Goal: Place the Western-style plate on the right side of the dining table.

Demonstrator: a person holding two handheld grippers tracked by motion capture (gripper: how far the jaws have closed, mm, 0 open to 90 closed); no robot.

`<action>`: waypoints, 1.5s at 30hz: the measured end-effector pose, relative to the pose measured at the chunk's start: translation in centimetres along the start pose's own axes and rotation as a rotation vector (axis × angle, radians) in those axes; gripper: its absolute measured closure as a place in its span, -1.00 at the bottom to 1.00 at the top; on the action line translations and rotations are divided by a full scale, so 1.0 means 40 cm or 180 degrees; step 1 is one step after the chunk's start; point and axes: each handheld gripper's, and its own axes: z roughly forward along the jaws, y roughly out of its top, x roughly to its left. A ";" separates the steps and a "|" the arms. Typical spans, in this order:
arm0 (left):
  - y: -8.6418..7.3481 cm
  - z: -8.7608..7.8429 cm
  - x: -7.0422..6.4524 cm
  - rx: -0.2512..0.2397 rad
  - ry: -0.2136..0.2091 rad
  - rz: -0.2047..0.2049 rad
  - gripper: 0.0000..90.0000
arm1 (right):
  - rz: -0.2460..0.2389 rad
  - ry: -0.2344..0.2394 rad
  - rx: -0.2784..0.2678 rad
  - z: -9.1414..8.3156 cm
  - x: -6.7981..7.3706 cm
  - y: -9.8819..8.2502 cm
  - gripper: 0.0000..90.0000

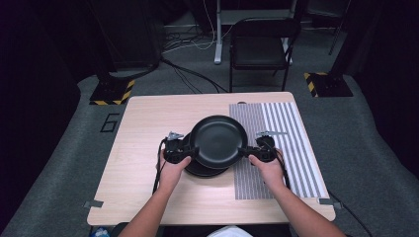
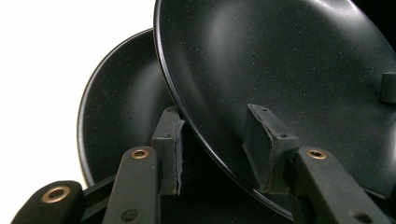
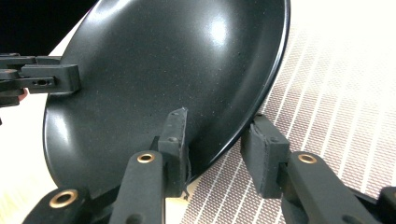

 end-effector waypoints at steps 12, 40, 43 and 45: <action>0.009 0.023 -0.021 0.0027 -0.0108 0.0013 0.29 | 0.0092 -0.0080 -0.0048 -0.030 -0.018 -0.007 0.38; 0.063 0.050 -0.073 0.0092 -0.0228 0.0055 0.30 | 0.0218 -0.0140 -0.0241 -0.089 -0.052 -0.003 0.38; 0.063 0.061 -0.078 0.0106 -0.0256 0.0039 0.30 | 0.0233 -0.0164 -0.0243 -0.096 -0.059 -0.004 0.38; 0.064 0.066 -0.082 0.0110 -0.0273 0.0035 0.30 | 0.0245 -0.0178 -0.0249 -0.100 -0.063 -0.005 0.38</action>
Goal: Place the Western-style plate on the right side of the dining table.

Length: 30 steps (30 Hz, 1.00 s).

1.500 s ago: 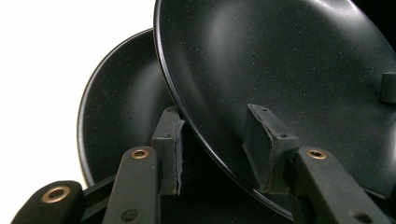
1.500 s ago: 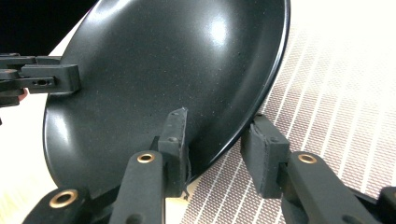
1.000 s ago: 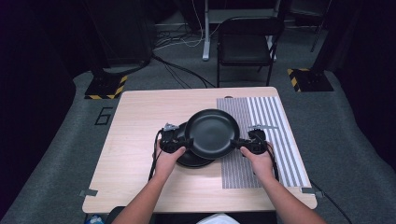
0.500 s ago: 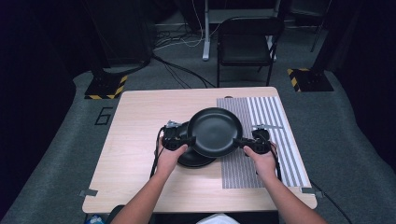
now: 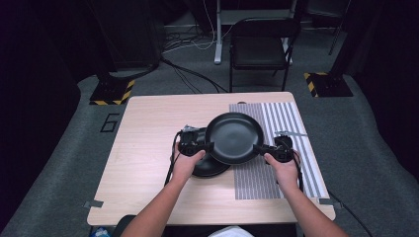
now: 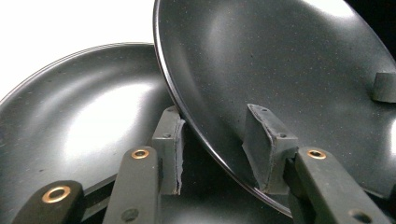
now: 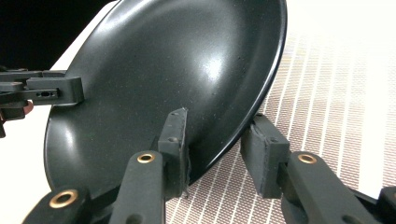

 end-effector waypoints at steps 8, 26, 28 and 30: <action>0.011 0.016 -0.016 0.0000 -0.0043 0.0033 0.29 | 0.0032 -0.0040 -0.0048 -0.016 -0.016 0.000 0.38; 0.037 0.047 -0.050 0.0010 -0.0133 0.0114 0.29 | 0.0095 -0.0130 -0.0143 -0.056 -0.042 0.001 0.38; 0.040 0.051 -0.054 0.0019 -0.0147 0.0132 0.29 | 0.0100 -0.0137 -0.0154 -0.060 -0.045 0.000 0.37; 0.042 0.056 -0.058 0.0026 -0.0165 0.0135 0.29 | 0.0097 -0.0160 -0.0173 -0.065 -0.049 -0.001 0.38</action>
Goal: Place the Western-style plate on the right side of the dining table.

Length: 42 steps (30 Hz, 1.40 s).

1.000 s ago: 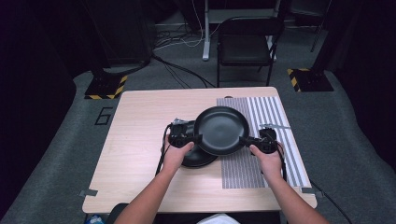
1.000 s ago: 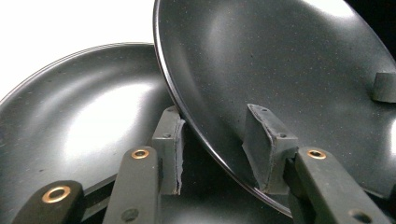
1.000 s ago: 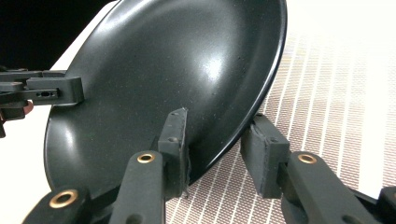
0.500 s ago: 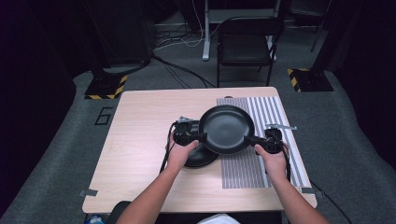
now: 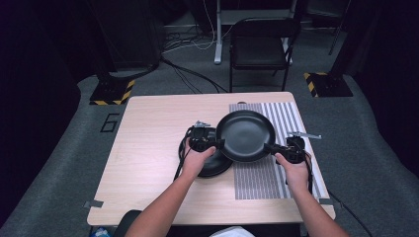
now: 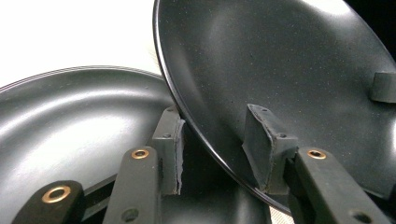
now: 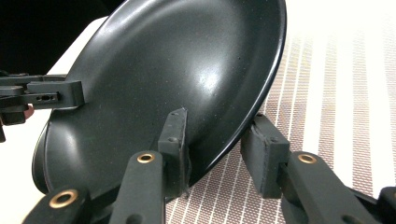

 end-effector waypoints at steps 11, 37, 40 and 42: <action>0.016 0.028 -0.025 0.0023 -0.0091 0.0061 0.30 | 0.0066 -0.0082 -0.0069 -0.032 -0.021 -0.006 0.38; 0.037 0.106 -0.087 0.0128 -0.0277 0.0150 0.30 | 0.0193 -0.0329 -0.0194 -0.096 -0.080 -0.030 0.39; 0.036 0.115 -0.089 0.0155 -0.0283 0.0168 0.30 | 0.0191 -0.0331 -0.0199 -0.096 -0.089 -0.035 0.39; 0.035 0.120 -0.090 0.0165 -0.0291 0.0166 0.30 | 0.0211 -0.0332 -0.0193 -0.095 -0.093 -0.038 0.39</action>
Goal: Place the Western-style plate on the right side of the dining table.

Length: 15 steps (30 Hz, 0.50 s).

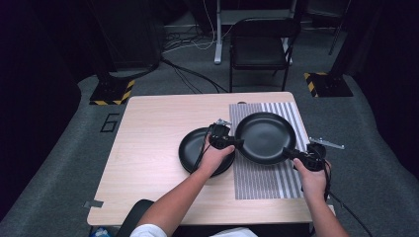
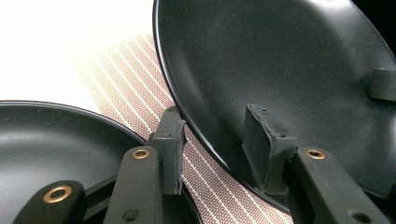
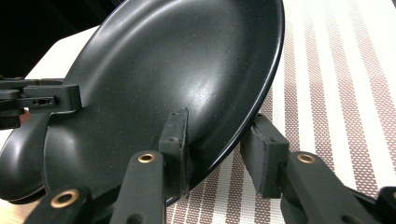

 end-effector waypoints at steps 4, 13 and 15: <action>-0.002 0.011 0.000 0.0011 -0.0012 -0.0009 0.31 | 0.0008 -0.0013 0.0006 0.000 -0.006 -0.003 0.39; -0.006 0.037 -0.005 0.0074 -0.0045 -0.0020 0.30 | 0.0004 -0.0074 0.0016 -0.003 -0.023 -0.012 0.39; -0.006 0.043 -0.006 0.0089 -0.0052 -0.0015 0.30 | 0.0019 -0.0093 0.0019 -0.004 -0.025 -0.015 0.39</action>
